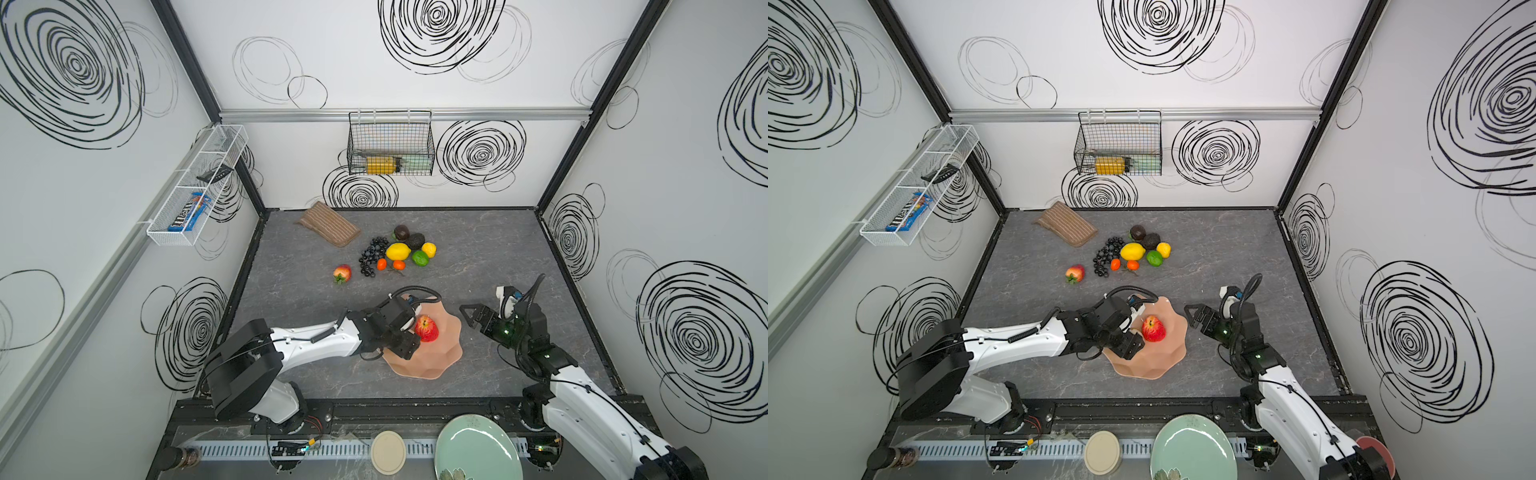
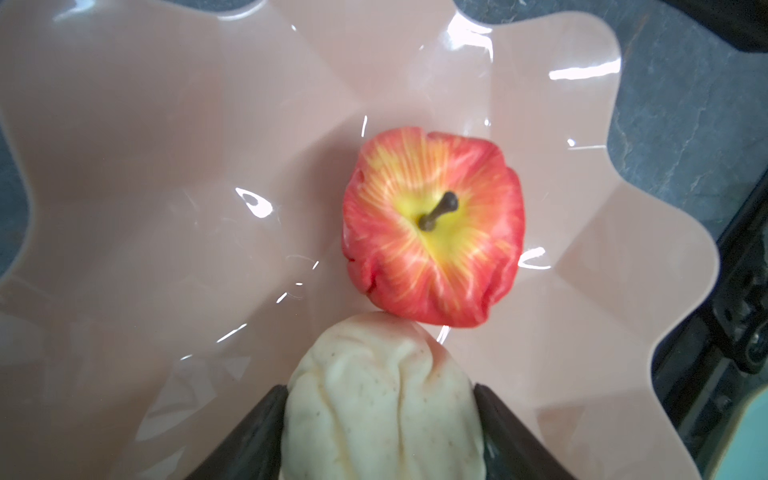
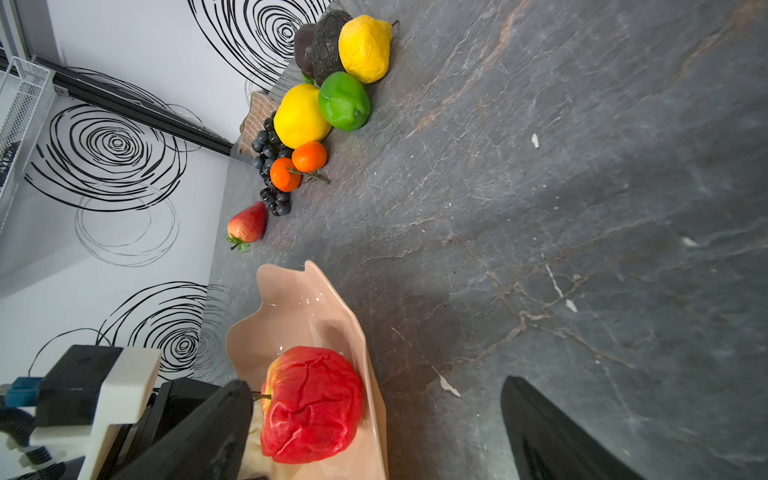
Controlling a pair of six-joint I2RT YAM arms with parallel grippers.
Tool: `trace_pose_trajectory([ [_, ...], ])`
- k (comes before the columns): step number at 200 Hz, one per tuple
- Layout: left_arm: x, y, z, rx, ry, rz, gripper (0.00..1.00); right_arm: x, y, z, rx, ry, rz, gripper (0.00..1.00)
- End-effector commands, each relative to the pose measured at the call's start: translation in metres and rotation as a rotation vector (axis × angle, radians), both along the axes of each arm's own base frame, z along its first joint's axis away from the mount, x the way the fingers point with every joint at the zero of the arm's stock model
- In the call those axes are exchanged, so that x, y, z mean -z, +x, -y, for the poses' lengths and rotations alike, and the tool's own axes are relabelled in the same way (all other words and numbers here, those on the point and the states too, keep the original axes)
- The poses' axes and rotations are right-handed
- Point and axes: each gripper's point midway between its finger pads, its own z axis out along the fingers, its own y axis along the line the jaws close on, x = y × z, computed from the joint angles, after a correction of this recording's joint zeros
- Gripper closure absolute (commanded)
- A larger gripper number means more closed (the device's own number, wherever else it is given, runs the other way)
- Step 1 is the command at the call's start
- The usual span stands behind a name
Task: Place and organize the fake fruits in the fruit bowl
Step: 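Lower the cream pear into the bowl beside the apple with the left gripper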
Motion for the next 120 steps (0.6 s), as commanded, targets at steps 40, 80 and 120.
trace_pose_trajectory([
  [40,-0.011,0.007,0.002,-0.009,0.010,0.027,0.20,-0.004,0.003,-0.001,-0.001,0.016,0.017,0.03],
  [80,-0.014,0.009,0.000,-0.019,0.013,0.038,0.19,-0.004,0.004,-0.001,-0.002,0.016,0.015,0.03],
  [120,-0.021,0.003,0.003,0.009,0.001,0.053,0.12,-0.001,0.002,-0.001,-0.003,0.015,0.009,0.03],
])
